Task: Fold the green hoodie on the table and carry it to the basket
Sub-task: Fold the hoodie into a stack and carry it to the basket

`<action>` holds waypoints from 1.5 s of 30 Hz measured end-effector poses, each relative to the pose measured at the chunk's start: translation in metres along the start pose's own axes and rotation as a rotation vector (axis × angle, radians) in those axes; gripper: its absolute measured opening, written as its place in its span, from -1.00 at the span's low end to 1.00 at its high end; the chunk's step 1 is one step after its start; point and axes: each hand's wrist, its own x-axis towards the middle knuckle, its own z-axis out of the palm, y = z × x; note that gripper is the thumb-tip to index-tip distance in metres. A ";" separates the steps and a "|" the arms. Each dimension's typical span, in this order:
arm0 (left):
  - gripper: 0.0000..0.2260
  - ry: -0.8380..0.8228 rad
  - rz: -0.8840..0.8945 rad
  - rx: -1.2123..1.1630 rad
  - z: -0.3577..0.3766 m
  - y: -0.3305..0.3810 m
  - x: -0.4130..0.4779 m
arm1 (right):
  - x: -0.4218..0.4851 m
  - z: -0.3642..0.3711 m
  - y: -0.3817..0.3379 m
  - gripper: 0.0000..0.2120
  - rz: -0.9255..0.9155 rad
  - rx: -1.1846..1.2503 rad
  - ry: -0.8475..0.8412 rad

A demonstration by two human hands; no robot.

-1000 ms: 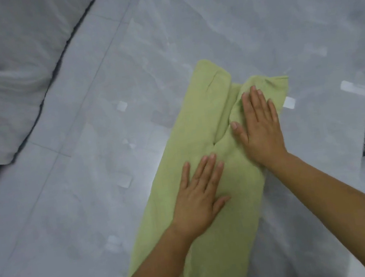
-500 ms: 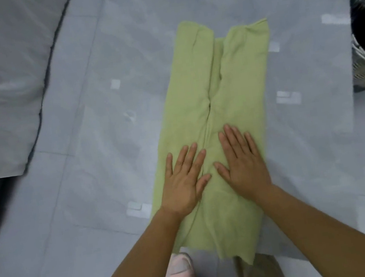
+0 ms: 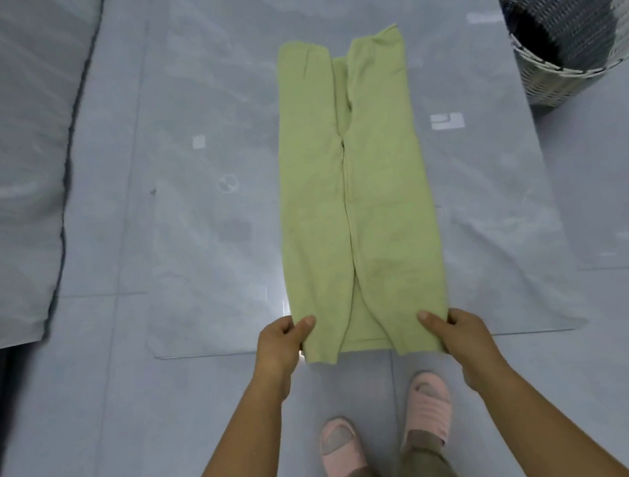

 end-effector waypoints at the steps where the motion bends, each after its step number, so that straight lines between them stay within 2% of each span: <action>1: -0.88 0.013 0.009 -0.001 -0.001 0.000 -0.002 | -0.005 -0.001 0.001 -0.88 0.001 0.034 -0.003; 5: -0.83 -0.013 0.032 -0.102 0.000 0.004 -0.007 | -0.013 0.000 -0.006 -0.85 -0.081 0.103 0.027; 7: -0.83 -0.018 0.058 -0.171 0.003 0.008 -0.012 | -0.016 -0.001 -0.013 -0.70 -0.184 0.113 0.047; 10: -0.70 -0.025 0.123 -0.245 0.002 0.014 -0.018 | -0.023 -0.010 -0.020 -0.62 -0.354 -0.023 0.016; 13: -0.78 -0.064 0.197 -0.190 -0.005 0.019 -0.021 | -0.023 -0.024 -0.023 -0.63 -0.414 -0.040 -0.151; 15: -0.71 -0.113 0.201 -0.123 -0.012 0.021 -0.018 | -0.018 -0.035 -0.025 -0.58 -0.452 -0.131 -0.299; 17: -0.71 -0.212 0.276 0.004 -0.023 0.021 -0.014 | -0.013 -0.045 -0.029 -0.52 -0.522 -0.369 -0.349; 18: -0.71 -0.267 0.362 0.155 -0.031 0.021 -0.011 | -0.010 -0.049 -0.029 -0.50 -0.573 -0.510 -0.324; 20: -0.57 -0.347 0.568 0.650 -0.041 0.022 -0.003 | -0.003 -0.053 -0.030 -0.48 -0.694 -0.719 -0.203; 22: -0.53 -0.230 0.808 1.058 -0.041 0.024 0.001 | 0.004 -0.053 -0.031 -0.55 -0.821 -0.801 -0.095; 24: -0.65 -0.079 1.102 1.181 -0.035 0.028 0.006 | 0.009 -0.053 -0.032 -0.63 -0.894 -0.787 -0.093; 27: -0.85 -0.009 1.214 1.088 -0.034 0.041 0.017 | 0.009 -0.053 -0.048 -0.55 -0.859 -0.629 -0.088; 30: -0.91 -0.069 1.076 0.758 -0.039 0.063 0.020 | 0.006 -0.053 -0.074 -0.46 -0.796 -0.481 -0.108; 37: -0.87 -0.339 0.656 0.171 -0.036 0.133 0.025 | 0.036 -0.054 -0.136 -0.93 -0.674 -0.300 -0.252; 40: -0.96 -0.391 0.561 0.037 -0.029 0.165 0.042 | 0.060 -0.051 -0.167 -0.80 -0.615 -0.173 -0.284; 42: -0.87 -0.418 0.490 -0.043 -0.023 0.188 0.058 | 0.080 -0.048 -0.190 -0.91 -0.551 -0.051 -0.308; 45: -0.78 -0.437 0.407 -0.174 -0.013 0.226 0.084 | 0.114 -0.046 -0.226 -0.86 -0.482 0.053 -0.326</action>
